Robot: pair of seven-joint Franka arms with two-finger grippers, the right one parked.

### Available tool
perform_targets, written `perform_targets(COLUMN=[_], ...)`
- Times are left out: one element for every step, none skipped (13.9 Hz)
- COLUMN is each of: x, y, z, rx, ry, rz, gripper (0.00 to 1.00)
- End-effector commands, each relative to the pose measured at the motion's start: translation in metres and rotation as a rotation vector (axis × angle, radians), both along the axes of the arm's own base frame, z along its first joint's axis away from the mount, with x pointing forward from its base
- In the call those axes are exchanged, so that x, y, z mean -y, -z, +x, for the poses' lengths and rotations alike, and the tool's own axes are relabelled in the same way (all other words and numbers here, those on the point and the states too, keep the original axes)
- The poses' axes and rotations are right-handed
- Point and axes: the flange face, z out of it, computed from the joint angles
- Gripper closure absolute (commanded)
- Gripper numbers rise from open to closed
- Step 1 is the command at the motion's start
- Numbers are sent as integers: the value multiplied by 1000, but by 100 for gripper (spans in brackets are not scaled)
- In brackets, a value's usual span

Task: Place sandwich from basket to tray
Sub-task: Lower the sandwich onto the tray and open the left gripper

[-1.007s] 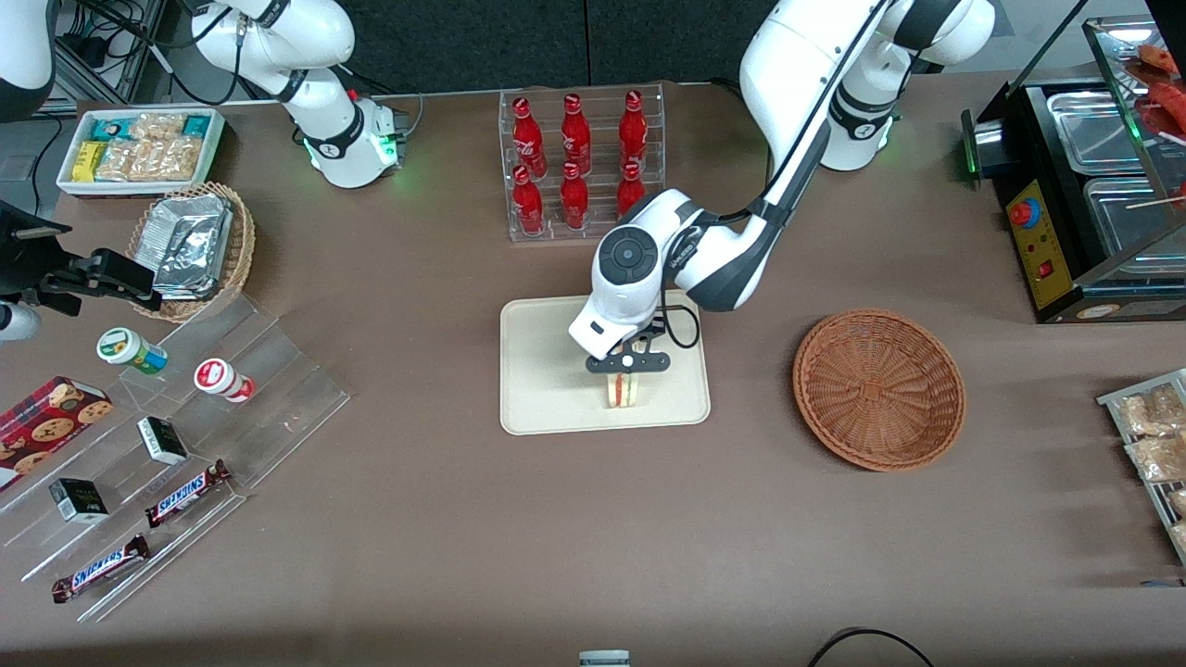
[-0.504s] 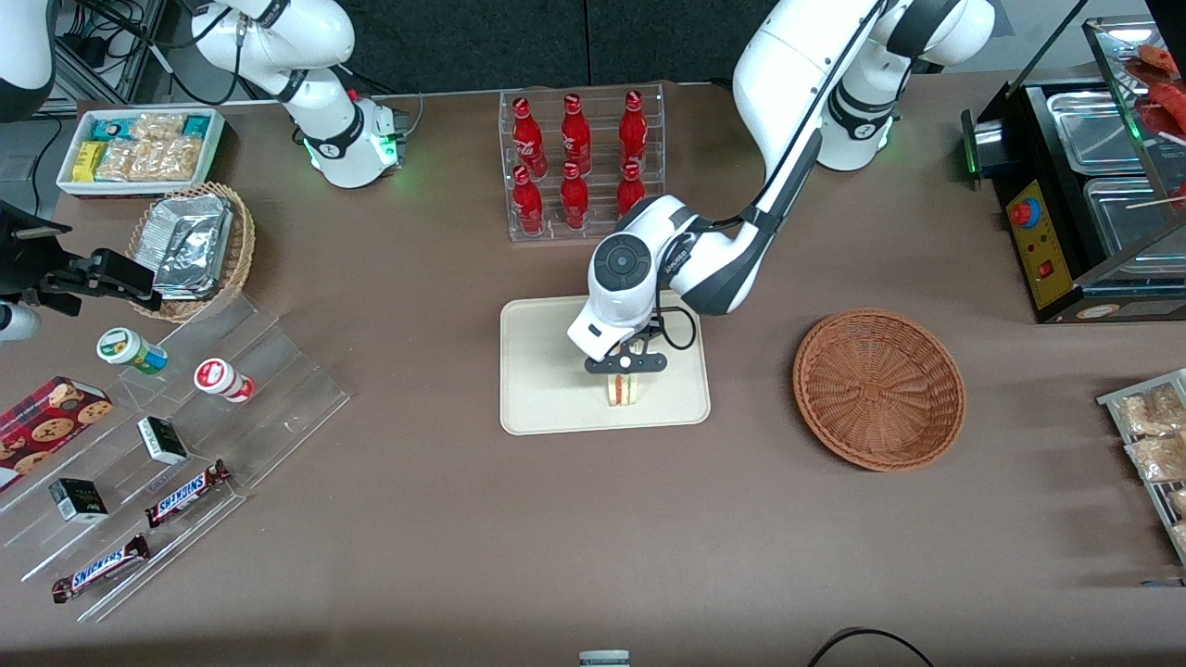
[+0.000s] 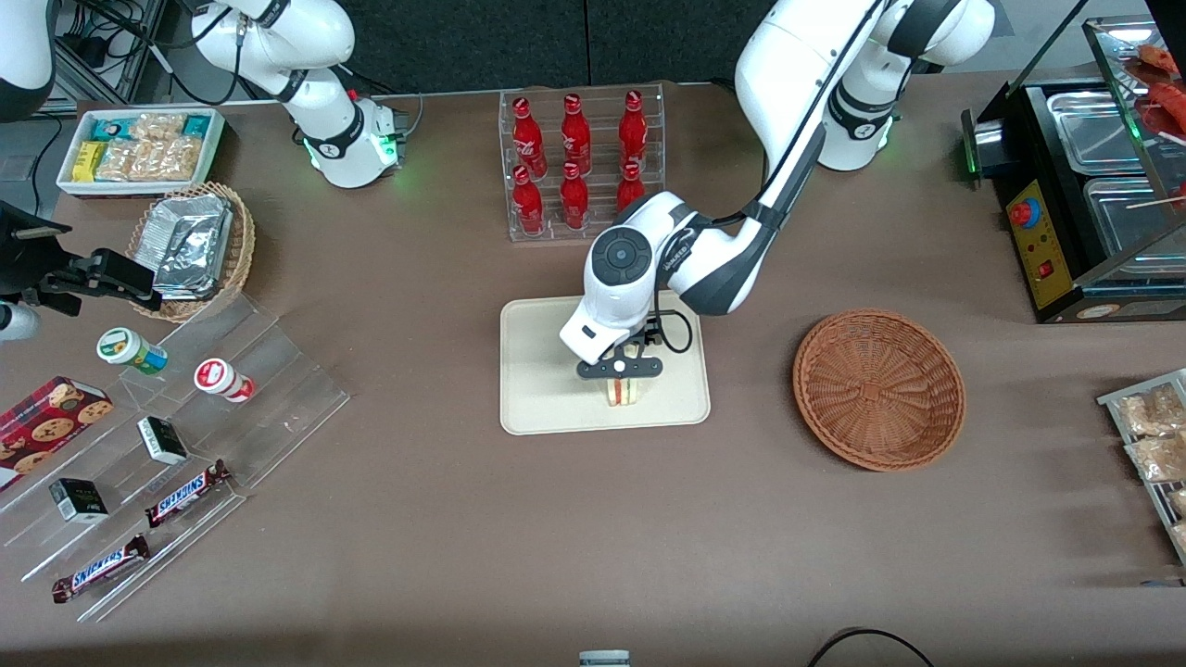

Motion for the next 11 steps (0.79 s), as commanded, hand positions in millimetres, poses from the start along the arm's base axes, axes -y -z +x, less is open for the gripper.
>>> perform_targets(x=[-2,-7,-20,-29,-41,-52,-61,-70,-84,-90,-104], y=[-17,-23,-28,-32,-32,-33,-33,-34,-33,-36,-45], z=[5,7,17,25,33,38,43,47,55,59,67], rx=[9,14,21,23,15,-6,-19,-29,-37,-39,-29], ry=[22,68,100,114,110,103,108,128,111,101,82], rz=[8,11,18,19,25,40,55,63,76,75,68], gripper=[0,0,0,0,0,0,0,0,0,0,0])
